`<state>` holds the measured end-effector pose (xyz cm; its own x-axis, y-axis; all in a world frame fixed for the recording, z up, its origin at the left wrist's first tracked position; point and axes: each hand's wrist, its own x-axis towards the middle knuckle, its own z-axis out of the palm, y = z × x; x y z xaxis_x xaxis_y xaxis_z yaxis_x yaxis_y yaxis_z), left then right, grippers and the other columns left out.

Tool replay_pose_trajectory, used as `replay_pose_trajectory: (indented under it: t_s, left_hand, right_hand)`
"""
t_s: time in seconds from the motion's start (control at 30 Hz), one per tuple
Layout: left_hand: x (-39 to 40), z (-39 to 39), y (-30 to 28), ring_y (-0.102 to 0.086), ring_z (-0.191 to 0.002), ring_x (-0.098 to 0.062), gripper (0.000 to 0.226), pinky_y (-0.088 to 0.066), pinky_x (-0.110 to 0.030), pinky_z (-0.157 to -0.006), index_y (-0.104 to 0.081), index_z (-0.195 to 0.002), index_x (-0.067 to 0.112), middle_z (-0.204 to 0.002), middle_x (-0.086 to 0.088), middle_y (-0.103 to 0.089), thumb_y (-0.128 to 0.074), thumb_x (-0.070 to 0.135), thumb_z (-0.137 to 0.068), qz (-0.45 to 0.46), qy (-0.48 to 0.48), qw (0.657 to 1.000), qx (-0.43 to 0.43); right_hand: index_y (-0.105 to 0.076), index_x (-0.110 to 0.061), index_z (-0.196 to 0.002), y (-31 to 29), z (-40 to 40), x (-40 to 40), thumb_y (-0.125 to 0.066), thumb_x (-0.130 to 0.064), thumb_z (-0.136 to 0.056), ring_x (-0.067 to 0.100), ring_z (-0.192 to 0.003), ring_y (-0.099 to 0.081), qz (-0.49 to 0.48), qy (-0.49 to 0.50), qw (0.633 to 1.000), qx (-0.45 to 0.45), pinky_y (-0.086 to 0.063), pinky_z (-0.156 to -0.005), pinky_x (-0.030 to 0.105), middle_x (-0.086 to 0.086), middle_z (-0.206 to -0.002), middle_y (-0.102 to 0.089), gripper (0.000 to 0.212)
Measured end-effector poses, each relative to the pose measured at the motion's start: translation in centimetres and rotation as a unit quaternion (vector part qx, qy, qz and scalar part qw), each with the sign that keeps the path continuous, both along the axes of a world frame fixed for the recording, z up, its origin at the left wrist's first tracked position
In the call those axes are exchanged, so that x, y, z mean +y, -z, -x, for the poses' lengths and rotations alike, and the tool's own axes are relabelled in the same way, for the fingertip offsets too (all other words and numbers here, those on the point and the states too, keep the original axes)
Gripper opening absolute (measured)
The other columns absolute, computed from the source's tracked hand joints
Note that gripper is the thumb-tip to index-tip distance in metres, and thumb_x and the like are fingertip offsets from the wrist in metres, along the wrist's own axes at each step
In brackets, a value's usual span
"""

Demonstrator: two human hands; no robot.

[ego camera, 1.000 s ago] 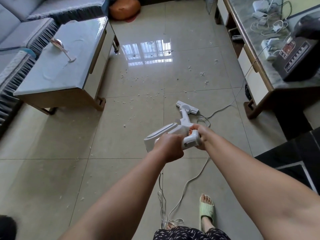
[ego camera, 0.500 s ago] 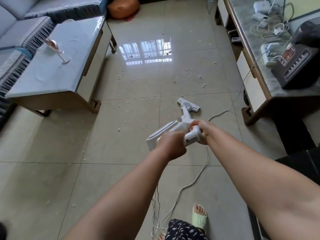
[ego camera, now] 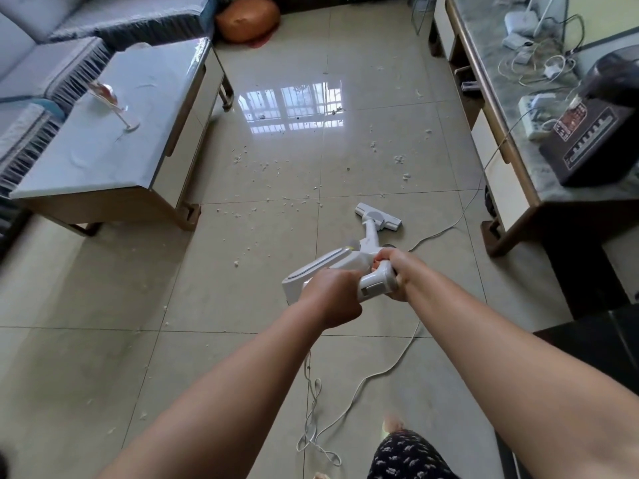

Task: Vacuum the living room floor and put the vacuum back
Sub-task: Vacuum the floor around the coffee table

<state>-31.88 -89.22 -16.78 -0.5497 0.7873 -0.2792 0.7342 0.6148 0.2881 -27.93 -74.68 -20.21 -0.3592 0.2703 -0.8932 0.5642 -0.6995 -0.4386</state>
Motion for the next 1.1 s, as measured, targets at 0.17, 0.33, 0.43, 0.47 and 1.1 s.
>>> replay_pose_trajectory:
  t_s: [0.17,0.33,0.43,0.47,1.1]
  left_hand:
    - [-1.3,-0.6,-0.7,-0.052,-0.074,-0.026,0.021,-0.043,-0.028,-0.062,-0.061,-0.095,0.024,-0.084,-0.005,-0.063,-0.061,0.017,-0.076,-0.029,0.010,1.000,0.002]
    - [-3.4,-1.4,-0.6,-0.059,-0.079,-0.027,0.027,-0.051,-0.031,-0.066,-0.062,-0.099,0.027,-0.086,-0.003,-0.065,-0.061,0.017,-0.074,-0.046,0.002,0.999,-0.014]
    - [-4.6,-1.4,-0.4,-0.059,-0.079,-0.027,0.027,-0.053,-0.032,-0.067,-0.061,-0.097,0.031,-0.084,-0.001,-0.064,-0.060,0.018,-0.074,-0.044,0.006,0.999,-0.016]
    - [-4.9,-1.2,-0.5,-0.058,-0.079,-0.027,0.024,-0.052,-0.032,-0.067,-0.060,-0.096,0.031,-0.084,-0.002,-0.064,-0.060,0.019,-0.074,-0.042,0.012,0.999,-0.014]
    - [-0.7,-1.3,1.0,-0.056,-0.083,-0.029,0.025,-0.041,-0.029,-0.062,-0.059,-0.100,0.026,-0.090,-0.005,-0.064,-0.058,0.019,-0.076,-0.027,0.008,0.999,-0.018]
  right_hand:
    - [-0.050,-0.016,-0.065,-0.7,-0.6,-1.2,-0.051,-0.015,-0.087,0.010,-0.044,-0.052,0.003,0.004,1.000,0.007,-0.039,-0.041,0.015,-0.007,-0.049,-0.053,0.022]
    - [-0.052,-0.014,-0.067,-1.3,-1.2,-2.7,-0.053,-0.013,-0.085,0.012,-0.051,-0.053,0.006,0.015,1.000,0.002,-0.041,-0.047,0.022,-0.005,-0.052,-0.054,0.018]
    - [-0.052,-0.013,-0.066,-1.6,-1.6,-4.2,-0.053,-0.011,-0.084,0.012,-0.052,-0.052,-0.004,0.016,1.000,-0.003,-0.041,-0.049,0.022,-0.005,-0.045,-0.054,0.018]
    - [-0.051,-0.013,-0.066,-1.8,-1.7,-4.6,-0.052,-0.011,-0.085,0.012,-0.052,-0.052,-0.005,0.021,1.000,0.000,-0.041,-0.049,0.022,-0.005,-0.044,-0.053,0.019]
    - [-0.052,-0.015,-0.066,0.7,-1.9,-0.5,-0.053,-0.019,-0.090,0.009,-0.032,-0.052,0.000,0.032,0.999,0.022,-0.042,-0.052,0.021,-0.007,-0.042,-0.054,0.024]
